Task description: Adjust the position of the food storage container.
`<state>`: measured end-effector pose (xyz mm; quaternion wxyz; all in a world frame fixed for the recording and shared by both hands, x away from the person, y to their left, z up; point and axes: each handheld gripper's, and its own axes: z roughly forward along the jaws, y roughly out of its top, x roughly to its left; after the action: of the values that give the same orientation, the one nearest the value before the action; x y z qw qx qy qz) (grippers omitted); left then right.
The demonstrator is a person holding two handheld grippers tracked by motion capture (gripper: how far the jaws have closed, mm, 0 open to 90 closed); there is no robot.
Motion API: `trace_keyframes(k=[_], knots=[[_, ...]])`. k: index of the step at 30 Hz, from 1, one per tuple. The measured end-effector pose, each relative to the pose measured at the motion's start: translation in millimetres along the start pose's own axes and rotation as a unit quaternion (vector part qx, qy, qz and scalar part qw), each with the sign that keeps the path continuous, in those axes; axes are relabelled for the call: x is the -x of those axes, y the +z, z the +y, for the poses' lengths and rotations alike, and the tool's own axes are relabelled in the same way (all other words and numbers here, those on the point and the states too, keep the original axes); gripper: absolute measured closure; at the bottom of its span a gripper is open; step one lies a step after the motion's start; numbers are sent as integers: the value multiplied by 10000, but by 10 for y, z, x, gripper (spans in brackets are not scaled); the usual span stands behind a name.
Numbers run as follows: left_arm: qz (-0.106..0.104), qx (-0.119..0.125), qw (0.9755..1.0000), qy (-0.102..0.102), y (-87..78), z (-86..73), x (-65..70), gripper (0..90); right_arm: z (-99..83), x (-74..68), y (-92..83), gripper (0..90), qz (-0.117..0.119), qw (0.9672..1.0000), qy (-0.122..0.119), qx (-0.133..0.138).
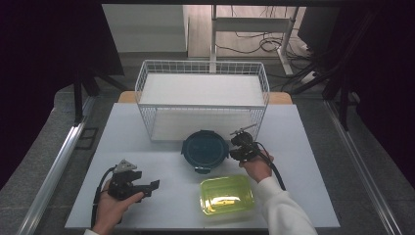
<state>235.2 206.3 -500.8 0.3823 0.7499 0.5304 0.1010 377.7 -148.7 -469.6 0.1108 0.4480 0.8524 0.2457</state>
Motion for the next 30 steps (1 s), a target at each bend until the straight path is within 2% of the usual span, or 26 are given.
trace_keyframes(k=[9, 13, 15, 18, 25, 28, 30], knots=[[8, -13, 10000, 5, 13, 2, -4, 200, 15, -8, 30, 895, 35, 9999, 45, 87], [6, 0, 10000, -19, 24, 7, 2, 200, 6, 23, 21, 895, 176, 9997, 67, 143], [18, -6, 10000, -13, 24, 1, 0, 200, -6, 48, -21, 895, 356, 9990, 108, 234], [58, -9, 10000, -42, 14, -17, -21, 200, -36, 80, -123, 895, 338, 9985, 45, 419], [57, 68, 9999, -107, 26, 34, -32, 200, -180, 177, -417, 894, 548, 9943, 89, 910], [38, 58, 9999, -101, 16, 11, -22, 200, -253, 197, -475, 894, 685, 9919, 85, 1065], [24, 110, 9999, -114, -2, 1, -18, 200, -286, 201, -483, 894, 738, 9914, 45, 1077]])
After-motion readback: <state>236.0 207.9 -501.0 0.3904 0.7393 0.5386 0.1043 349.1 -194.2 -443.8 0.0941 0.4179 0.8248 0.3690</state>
